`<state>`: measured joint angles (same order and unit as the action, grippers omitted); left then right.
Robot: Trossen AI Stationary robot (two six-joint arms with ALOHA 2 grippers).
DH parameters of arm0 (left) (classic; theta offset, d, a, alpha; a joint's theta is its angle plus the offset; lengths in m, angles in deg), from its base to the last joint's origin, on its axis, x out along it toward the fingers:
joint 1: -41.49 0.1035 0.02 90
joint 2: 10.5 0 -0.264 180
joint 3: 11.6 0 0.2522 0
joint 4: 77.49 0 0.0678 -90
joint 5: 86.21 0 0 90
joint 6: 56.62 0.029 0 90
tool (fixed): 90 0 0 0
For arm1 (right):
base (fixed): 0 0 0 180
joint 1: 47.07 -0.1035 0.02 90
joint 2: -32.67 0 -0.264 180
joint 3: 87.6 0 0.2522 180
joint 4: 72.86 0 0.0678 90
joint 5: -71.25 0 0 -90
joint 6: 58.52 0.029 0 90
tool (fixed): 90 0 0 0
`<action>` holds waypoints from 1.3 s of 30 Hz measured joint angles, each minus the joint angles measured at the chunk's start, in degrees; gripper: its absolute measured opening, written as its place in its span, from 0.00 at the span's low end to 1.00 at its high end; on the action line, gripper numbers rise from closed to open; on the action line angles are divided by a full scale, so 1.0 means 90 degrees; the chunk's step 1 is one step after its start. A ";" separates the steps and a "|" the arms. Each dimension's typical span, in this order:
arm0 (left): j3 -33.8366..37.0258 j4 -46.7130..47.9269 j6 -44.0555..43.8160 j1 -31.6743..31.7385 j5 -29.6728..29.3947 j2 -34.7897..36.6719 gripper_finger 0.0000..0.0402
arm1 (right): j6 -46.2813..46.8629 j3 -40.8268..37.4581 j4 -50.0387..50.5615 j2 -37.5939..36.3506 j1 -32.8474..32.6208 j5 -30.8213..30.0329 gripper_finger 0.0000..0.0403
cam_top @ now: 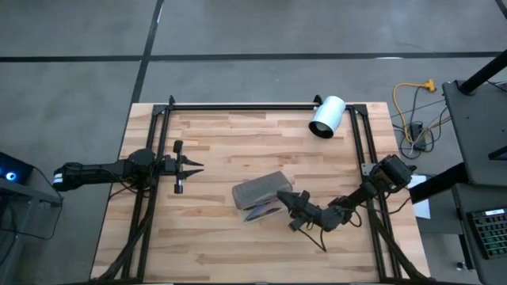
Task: Pick & place school supplies into a supply box
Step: Close the supply box
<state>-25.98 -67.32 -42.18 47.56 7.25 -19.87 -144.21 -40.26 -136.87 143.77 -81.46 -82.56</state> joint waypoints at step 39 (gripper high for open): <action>0.0000 -0.0002 0.0000 0.0002 0.0000 0.0000 0.13 | 0.6837 -0.0126 0.3803 -0.1816 0.2068 0.5351 0.46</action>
<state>-25.98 -67.34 -42.18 47.58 7.25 -19.87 -82.68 -41.39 -102.65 127.43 -62.85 -34.40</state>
